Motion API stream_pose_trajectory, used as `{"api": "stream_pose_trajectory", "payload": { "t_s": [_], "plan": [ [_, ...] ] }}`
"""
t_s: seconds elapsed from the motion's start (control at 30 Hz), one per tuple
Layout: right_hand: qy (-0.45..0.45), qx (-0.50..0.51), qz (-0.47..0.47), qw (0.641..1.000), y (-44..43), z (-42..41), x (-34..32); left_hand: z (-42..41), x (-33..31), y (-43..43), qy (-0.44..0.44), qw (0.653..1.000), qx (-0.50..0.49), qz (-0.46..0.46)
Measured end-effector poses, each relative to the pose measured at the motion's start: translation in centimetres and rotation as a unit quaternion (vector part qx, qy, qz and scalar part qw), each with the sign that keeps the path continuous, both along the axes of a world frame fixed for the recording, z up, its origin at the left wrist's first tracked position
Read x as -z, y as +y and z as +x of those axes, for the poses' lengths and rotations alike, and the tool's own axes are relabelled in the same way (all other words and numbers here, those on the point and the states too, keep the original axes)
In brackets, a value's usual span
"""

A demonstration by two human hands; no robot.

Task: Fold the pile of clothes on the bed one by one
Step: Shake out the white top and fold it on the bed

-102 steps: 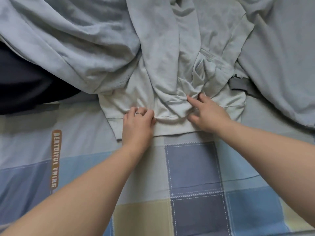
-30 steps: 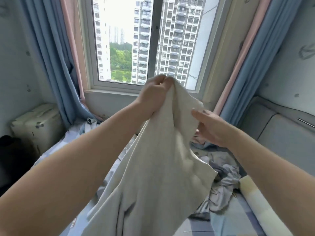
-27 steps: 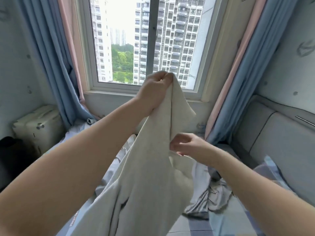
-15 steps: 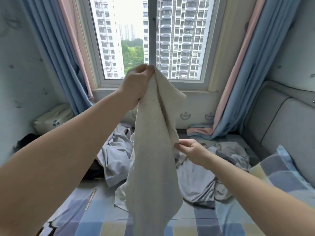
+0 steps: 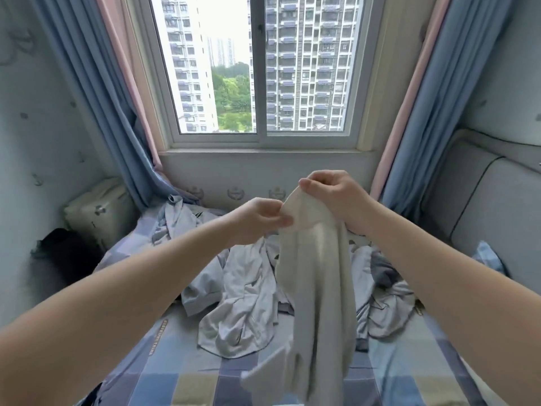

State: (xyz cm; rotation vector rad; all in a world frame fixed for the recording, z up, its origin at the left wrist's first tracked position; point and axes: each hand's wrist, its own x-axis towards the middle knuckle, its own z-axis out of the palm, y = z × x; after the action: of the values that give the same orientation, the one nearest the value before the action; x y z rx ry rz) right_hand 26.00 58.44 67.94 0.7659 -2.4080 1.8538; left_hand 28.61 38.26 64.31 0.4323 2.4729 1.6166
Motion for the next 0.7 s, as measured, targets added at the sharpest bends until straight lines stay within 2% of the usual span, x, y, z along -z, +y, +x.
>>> {"api": "stream_pose_trajectory", "payload": {
  "t_s": [0.07,0.17,0.3,0.37,0.43,0.47,0.53,0.57,0.63,0.7],
  "plan": [
    [-0.023,-0.01,0.002,1.0,1.6,-0.3,0.6,-0.4,-0.1,-0.5,-0.011,0.998,-0.018,0.054],
    [-0.049,-0.051,0.11,0.991,4.0,-0.7,3.4,-0.6,-1.3,-0.1,-0.027,0.982,-0.019,0.186],
    [-0.124,-0.066,0.258,0.956,6.3,-0.7,10.8,-1.1,-3.0,2.2,0.022,0.972,-0.08,0.22],
    [-0.195,-0.06,0.278,0.939,7.5,-0.1,14.3,-1.8,-3.9,2.1,0.038,0.958,-0.131,0.252],
    [-0.244,-0.044,0.247,0.937,8.6,0.5,16.2,-2.4,-4.5,1.2,0.062,0.942,-0.193,0.268],
    [-0.255,-0.029,0.217,0.942,9.0,0.7,16.1,-2.7,-4.4,0.6,0.086,0.939,-0.233,0.239],
    [-0.249,-0.008,0.153,0.956,9.2,1.0,14.4,-3.5,-3.2,-0.6,0.142,0.939,-0.299,0.098],
    [-0.242,-0.012,0.116,0.963,8.9,1.1,12.9,-3.5,-2.4,-1.0,0.146,0.945,-0.292,0.028],
    [-0.218,-0.03,0.046,0.975,8.0,1.3,9.2,-3.2,-0.4,-1.2,0.096,0.976,-0.181,-0.076],
    [-0.166,-0.04,0.014,0.985,6.9,1.1,6.1,-2.3,1.4,0.1,0.043,0.988,-0.039,-0.141]
  ]
}}
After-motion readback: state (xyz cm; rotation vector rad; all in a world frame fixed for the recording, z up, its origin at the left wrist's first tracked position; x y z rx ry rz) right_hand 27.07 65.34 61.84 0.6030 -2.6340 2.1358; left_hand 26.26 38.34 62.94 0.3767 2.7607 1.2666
